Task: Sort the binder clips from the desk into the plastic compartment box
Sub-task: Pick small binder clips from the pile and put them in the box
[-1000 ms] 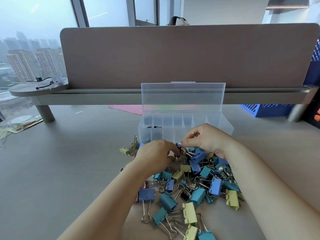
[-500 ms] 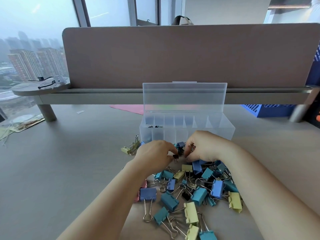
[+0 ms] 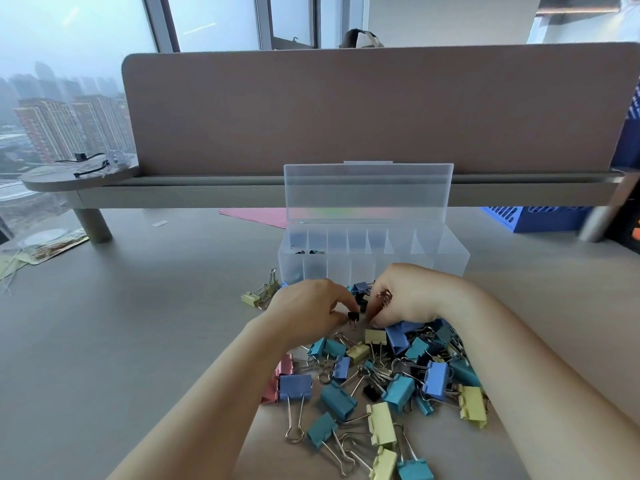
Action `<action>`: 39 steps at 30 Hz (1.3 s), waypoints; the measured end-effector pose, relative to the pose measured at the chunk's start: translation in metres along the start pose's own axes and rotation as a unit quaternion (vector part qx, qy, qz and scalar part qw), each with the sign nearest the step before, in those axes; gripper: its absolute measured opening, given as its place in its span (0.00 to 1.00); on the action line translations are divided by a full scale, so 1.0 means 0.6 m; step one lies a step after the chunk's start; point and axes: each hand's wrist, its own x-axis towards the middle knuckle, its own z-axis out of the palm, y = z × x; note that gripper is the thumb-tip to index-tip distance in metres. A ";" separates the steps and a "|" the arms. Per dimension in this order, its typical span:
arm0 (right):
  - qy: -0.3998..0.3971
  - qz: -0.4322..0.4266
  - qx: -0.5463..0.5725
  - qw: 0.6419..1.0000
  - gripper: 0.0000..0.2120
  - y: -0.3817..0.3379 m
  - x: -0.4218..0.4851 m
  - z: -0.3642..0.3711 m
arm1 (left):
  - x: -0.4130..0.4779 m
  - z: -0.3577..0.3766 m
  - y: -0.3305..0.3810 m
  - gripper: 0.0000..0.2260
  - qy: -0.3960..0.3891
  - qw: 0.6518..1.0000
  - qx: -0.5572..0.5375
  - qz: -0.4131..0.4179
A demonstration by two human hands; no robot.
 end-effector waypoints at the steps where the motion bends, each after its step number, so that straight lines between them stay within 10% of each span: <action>1: 0.002 0.003 -0.001 1.000 0.05 -0.001 0.001 0.001 | 0.000 0.000 -0.001 0.10 0.002 1.000 0.001 -0.001; 8: 0.139 0.013 0.191 0.972 0.07 -0.006 0.001 -0.001 | 0.001 0.006 -0.003 0.08 -0.001 1.000 -0.006 0.001; 15: 0.169 0.062 0.551 0.815 0.11 0.005 0.009 -0.011 | 0.005 0.007 0.004 0.09 0.042 0.997 -0.041 -0.056; 25: 0.124 0.084 0.680 0.718 0.09 0.006 0.023 0.002 | 0.008 0.029 0.020 0.16 0.067 0.990 0.010 -0.123; 29: 0.071 0.098 0.785 0.607 0.06 0.008 0.017 -0.003 | 0.011 0.024 0.019 0.11 0.071 0.985 -0.101 -0.123; 34: 0.041 0.090 0.837 0.538 0.10 0.016 0.017 -0.010 | 0.016 -0.002 0.019 0.12 0.061 0.829 -0.524 -0.184; 36: 0.044 0.092 0.809 0.579 0.11 0.016 0.017 -0.009 | 0.017 -0.011 0.015 0.09 0.005 0.698 -0.685 -0.207; 39: 0.092 0.078 0.652 0.748 0.06 0.016 0.014 -0.004 | 0.015 -0.015 0.008 0.08 -0.061 0.549 -0.804 -0.221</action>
